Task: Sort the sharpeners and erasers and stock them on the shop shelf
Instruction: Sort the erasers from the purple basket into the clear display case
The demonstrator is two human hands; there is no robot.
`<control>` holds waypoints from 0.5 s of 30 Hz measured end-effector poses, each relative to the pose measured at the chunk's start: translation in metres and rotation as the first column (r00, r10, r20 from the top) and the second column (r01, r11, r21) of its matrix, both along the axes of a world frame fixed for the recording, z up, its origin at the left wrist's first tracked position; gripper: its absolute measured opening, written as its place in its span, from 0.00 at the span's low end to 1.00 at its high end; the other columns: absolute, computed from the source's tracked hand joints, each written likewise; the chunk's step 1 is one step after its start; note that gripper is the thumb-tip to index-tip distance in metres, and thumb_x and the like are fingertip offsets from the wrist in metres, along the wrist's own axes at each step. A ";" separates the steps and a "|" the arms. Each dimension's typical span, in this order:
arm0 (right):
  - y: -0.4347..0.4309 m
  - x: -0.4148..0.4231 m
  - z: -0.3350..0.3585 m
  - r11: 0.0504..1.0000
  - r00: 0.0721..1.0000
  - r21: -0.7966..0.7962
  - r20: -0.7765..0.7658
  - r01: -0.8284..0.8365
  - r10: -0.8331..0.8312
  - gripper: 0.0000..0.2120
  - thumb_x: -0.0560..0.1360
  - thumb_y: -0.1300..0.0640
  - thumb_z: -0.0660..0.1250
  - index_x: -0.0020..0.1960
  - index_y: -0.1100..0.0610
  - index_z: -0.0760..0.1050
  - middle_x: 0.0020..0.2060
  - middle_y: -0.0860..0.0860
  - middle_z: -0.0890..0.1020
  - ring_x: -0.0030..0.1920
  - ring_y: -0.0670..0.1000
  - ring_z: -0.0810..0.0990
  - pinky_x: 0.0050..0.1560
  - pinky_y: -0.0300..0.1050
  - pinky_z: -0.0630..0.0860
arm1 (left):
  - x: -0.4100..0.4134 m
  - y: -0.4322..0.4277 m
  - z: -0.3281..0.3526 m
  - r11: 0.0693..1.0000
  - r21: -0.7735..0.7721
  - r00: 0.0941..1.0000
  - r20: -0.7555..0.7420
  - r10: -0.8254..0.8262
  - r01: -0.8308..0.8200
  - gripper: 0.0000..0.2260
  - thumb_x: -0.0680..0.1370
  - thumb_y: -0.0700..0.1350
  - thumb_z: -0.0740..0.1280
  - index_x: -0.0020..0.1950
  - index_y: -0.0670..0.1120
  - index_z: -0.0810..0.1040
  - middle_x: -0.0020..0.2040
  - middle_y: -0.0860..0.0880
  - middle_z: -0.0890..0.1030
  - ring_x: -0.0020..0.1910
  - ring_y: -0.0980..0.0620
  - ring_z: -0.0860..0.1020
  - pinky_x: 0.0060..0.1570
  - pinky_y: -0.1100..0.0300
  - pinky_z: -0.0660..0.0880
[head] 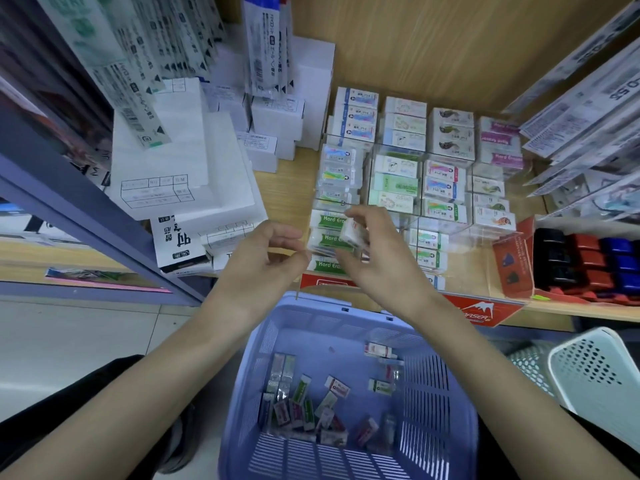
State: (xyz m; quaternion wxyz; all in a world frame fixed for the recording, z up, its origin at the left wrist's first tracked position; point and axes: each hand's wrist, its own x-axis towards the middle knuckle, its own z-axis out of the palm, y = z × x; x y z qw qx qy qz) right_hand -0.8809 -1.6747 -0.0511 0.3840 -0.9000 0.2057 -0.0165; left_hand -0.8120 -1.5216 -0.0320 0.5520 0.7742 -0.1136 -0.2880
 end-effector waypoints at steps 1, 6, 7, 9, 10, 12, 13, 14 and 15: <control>-0.001 -0.007 0.008 0.985 1.000 0.172 0.011 0.003 -0.005 0.19 0.75 0.63 0.64 0.61 0.51 0.62 0.51 0.45 0.70 0.48 0.50 0.74 0.47 0.44 0.73 | -0.001 -0.001 0.001 1.000 -0.012 1.000 -0.004 -0.006 0.005 0.05 0.76 0.44 0.68 0.50 0.52 0.77 0.45 0.57 0.80 0.38 0.64 0.76 0.36 0.76 0.70; -0.001 -0.035 0.032 0.910 0.994 0.410 0.112 -0.065 0.020 0.22 0.73 0.71 0.64 0.52 0.44 0.65 0.50 0.47 0.74 0.45 0.44 0.75 0.43 0.38 0.74 | -0.011 -0.008 0.011 0.988 -0.121 0.989 -0.103 -0.107 0.094 0.05 0.75 0.49 0.67 0.48 0.50 0.80 0.42 0.53 0.84 0.42 0.60 0.80 0.42 0.70 0.75; 0.001 -0.038 0.034 0.906 0.991 0.420 0.132 -0.060 0.004 0.22 0.73 0.70 0.66 0.52 0.44 0.67 0.50 0.47 0.75 0.47 0.43 0.75 0.47 0.39 0.75 | -0.013 -0.009 0.011 0.986 -0.132 0.985 -0.122 -0.123 0.107 0.06 0.75 0.48 0.67 0.48 0.48 0.80 0.42 0.51 0.84 0.42 0.59 0.81 0.43 0.69 0.75; 0.002 -0.044 0.033 0.902 0.989 0.429 0.150 -0.054 -0.013 0.23 0.72 0.68 0.69 0.54 0.44 0.68 0.51 0.45 0.75 0.49 0.42 0.75 0.51 0.39 0.74 | -0.016 -0.013 0.010 0.985 -0.143 0.979 -0.164 -0.123 0.099 0.06 0.75 0.45 0.68 0.49 0.45 0.81 0.45 0.46 0.84 0.43 0.56 0.81 0.46 0.66 0.77; 0.001 -0.046 0.031 0.906 0.988 0.420 0.155 -0.060 -0.006 0.23 0.71 0.67 0.70 0.55 0.44 0.68 0.51 0.44 0.75 0.50 0.42 0.76 0.52 0.39 0.74 | -0.016 -0.014 0.010 0.985 -0.150 0.975 -0.190 -0.115 0.087 0.06 0.75 0.43 0.68 0.50 0.44 0.81 0.46 0.45 0.84 0.44 0.54 0.81 0.48 0.63 0.77; -0.003 -0.050 0.028 0.931 0.990 0.359 0.143 -0.067 0.016 0.23 0.71 0.62 0.72 0.57 0.43 0.67 0.53 0.43 0.75 0.52 0.39 0.75 0.55 0.35 0.72 | -0.016 -0.017 0.008 0.985 -0.166 0.968 -0.237 -0.083 0.044 0.06 0.75 0.42 0.68 0.49 0.43 0.81 0.45 0.45 0.84 0.45 0.52 0.82 0.49 0.61 0.79; -0.005 -0.052 0.026 0.959 0.990 0.275 0.138 -0.064 0.026 0.22 0.72 0.60 0.72 0.59 0.43 0.68 0.54 0.42 0.75 0.52 0.36 0.73 0.55 0.30 0.69 | -0.015 -0.019 0.007 0.984 -0.175 0.962 -0.266 -0.058 0.011 0.06 0.75 0.42 0.68 0.49 0.42 0.81 0.45 0.45 0.84 0.44 0.51 0.82 0.49 0.61 0.79; -0.007 -0.053 0.024 0.988 0.987 0.146 0.155 -0.057 0.034 0.20 0.72 0.58 0.72 0.60 0.46 0.69 0.53 0.42 0.74 0.52 0.34 0.71 0.55 0.27 0.66 | -0.015 -0.020 0.007 0.982 -0.188 0.952 -0.305 -0.034 -0.026 0.06 0.75 0.42 0.68 0.49 0.42 0.81 0.45 0.45 0.83 0.44 0.51 0.82 0.49 0.59 0.79; -0.010 -0.054 0.021 0.999 0.981 0.003 0.191 -0.048 0.047 0.18 0.73 0.56 0.71 0.61 0.50 0.71 0.53 0.44 0.74 0.52 0.35 0.71 0.55 0.26 0.65 | -0.015 -0.022 0.007 0.978 -0.200 0.942 -0.335 -0.014 -0.057 0.06 0.74 0.42 0.68 0.48 0.42 0.81 0.44 0.44 0.83 0.44 0.51 0.82 0.50 0.58 0.78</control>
